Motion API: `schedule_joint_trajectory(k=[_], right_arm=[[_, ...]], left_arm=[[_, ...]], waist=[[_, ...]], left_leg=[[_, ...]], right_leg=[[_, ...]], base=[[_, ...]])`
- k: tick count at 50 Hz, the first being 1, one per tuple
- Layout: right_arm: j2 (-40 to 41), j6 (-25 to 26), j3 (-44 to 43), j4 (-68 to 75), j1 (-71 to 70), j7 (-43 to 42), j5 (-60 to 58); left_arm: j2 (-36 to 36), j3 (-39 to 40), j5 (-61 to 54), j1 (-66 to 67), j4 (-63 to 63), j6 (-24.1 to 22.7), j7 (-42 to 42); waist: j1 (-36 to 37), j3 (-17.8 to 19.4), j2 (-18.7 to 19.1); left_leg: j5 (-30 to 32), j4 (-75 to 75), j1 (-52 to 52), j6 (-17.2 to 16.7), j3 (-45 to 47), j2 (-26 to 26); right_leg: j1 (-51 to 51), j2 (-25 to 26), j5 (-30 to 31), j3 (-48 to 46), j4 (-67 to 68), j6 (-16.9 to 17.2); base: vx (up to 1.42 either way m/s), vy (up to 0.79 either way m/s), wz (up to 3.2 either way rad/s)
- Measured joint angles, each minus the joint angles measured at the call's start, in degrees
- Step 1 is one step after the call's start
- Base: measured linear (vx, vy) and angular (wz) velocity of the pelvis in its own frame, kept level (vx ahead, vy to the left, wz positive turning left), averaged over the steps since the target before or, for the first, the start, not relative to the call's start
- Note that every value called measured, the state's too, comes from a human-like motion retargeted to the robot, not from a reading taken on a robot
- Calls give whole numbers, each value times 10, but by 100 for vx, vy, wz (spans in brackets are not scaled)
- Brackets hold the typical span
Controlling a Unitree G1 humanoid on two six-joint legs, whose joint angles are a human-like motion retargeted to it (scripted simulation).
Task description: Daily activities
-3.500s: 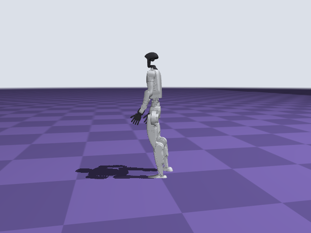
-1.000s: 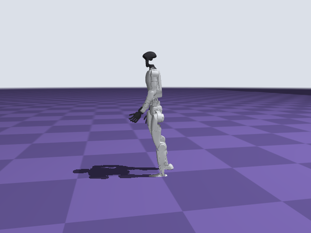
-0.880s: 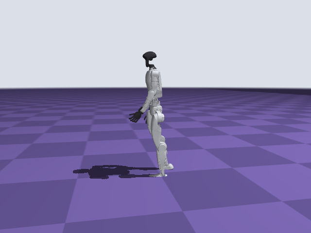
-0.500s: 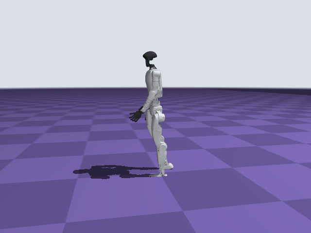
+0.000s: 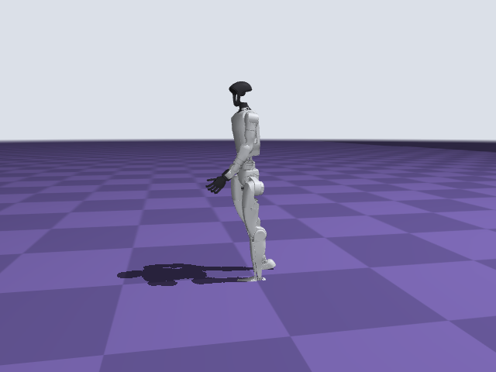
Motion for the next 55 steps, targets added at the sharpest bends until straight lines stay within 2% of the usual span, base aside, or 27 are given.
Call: schedule_joint_trajectory(k=[34,55], right_arm=[[-16,17,-9,10,-2,25,20],[-31,13,-15,14,-7,11,24]], left_arm=[[-18,2,-4,6,1,19,-25],[-16,-15,-6,24,0,9,-21]], waist=[[-10,-3,14],[-17,-6,29]], left_leg=[[2,0,-9,3,-4,-1],[-2,0,-15,2,9,-1]], right_leg=[[-23,-7,6,5,35,-10],[-30,-8,14,17,30,-11]], base=[[0,0,0],[0,0,0]])
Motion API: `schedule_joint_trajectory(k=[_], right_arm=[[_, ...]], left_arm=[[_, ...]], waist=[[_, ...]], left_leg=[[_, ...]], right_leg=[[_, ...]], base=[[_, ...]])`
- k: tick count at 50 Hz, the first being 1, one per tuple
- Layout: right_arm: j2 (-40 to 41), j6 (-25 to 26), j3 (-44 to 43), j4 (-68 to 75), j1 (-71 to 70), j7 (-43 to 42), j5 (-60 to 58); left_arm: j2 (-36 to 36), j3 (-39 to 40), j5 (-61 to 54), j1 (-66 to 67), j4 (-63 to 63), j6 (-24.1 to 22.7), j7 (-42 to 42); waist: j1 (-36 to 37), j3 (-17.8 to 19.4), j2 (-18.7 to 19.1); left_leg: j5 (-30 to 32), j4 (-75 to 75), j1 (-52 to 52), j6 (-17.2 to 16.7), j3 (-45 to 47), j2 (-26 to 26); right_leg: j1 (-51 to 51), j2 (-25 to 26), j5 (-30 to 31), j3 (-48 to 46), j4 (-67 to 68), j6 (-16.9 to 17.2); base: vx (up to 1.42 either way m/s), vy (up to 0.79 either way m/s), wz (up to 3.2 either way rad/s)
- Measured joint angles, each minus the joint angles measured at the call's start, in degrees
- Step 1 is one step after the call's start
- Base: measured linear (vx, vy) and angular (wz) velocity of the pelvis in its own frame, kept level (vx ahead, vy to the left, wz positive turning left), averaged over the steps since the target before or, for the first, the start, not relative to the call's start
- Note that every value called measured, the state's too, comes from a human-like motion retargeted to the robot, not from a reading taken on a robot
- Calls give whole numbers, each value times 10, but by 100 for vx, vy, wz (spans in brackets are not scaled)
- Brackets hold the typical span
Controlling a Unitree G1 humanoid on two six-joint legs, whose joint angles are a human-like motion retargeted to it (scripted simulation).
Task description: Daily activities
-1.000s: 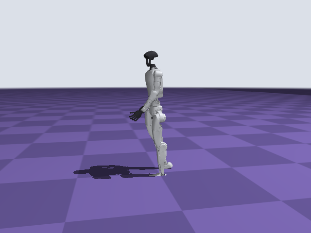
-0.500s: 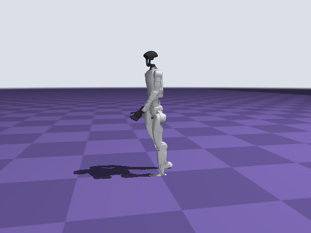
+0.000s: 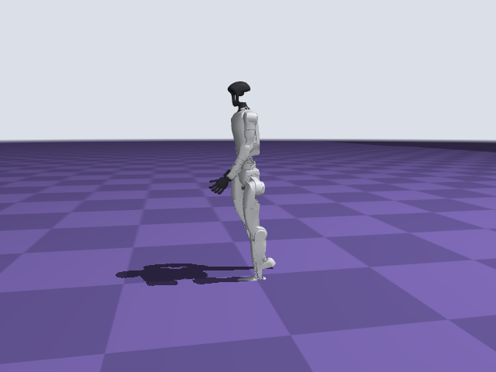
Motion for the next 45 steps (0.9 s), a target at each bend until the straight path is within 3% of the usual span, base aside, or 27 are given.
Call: schedule_joint_trajectory(k=[45], right_arm=[[66,-29,61,-20,23,7,45]], left_arm=[[59,-12,-22,-2,17,-34,42]], waist=[[54,-14,-56]], left_leg=[[-6,0,11,1,-23,6]], right_leg=[[13,5,-29,-14,7,7]], base=[[0,0,0]])
